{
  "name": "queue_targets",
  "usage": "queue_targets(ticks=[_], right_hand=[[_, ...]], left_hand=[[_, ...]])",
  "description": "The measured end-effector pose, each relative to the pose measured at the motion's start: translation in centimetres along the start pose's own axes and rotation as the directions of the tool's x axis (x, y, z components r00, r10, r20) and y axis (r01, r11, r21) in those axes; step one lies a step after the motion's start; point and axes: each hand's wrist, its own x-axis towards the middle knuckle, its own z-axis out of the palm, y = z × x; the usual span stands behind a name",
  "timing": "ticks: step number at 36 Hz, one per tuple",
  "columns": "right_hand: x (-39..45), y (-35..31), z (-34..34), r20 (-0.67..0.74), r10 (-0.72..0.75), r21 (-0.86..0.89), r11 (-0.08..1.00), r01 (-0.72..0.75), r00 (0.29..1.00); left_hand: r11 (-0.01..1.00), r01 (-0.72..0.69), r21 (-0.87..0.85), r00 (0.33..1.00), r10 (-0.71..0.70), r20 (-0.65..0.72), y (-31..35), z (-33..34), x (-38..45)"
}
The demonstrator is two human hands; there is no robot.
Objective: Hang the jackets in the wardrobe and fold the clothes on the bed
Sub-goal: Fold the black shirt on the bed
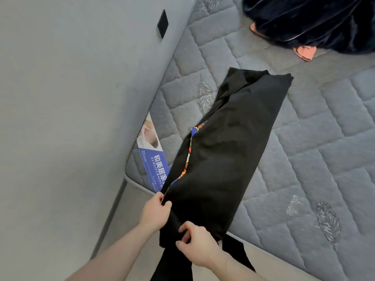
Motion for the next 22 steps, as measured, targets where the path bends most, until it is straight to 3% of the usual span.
queue_targets(ticks=[3,7,11,16,18,22], right_hand=[[1.2,-0.8,-1.0,0.025,-0.01,-0.047,0.999,0.011,1.0],[1.6,-1.4,-4.8,-0.028,-0.015,0.058,0.998,0.017,0.999],[0.9,-1.3,-10.6,-0.281,-0.071,0.234,0.962,0.14,0.957],[0.7,-0.8,-18.1,-0.593,-0.027,0.249,0.945,0.214,0.805],[1.1,-0.4,-20.6,-0.617,-0.009,0.235,0.952,0.195,0.787],[2.0,0.5,-23.1,-0.573,0.0,0.2,0.97,0.14,0.819]], left_hand=[[0.982,0.049,0.183,0.998,-0.057,0.039,-0.2,-1.0,0.9],[0.99,-0.022,0.136,0.998,0.03,-0.06,3.0,-2.2,1.9],[0.958,-0.277,0.073,0.945,0.286,-0.158,8.6,-3.1,3.5],[0.899,-0.436,-0.047,0.894,0.427,-0.136,15.9,-3.1,6.8],[0.903,-0.427,-0.056,0.901,0.418,-0.118,18.1,-2.8,8.1],[0.923,-0.383,-0.037,0.919,0.377,-0.114,19.9,-2.5,9.9]])
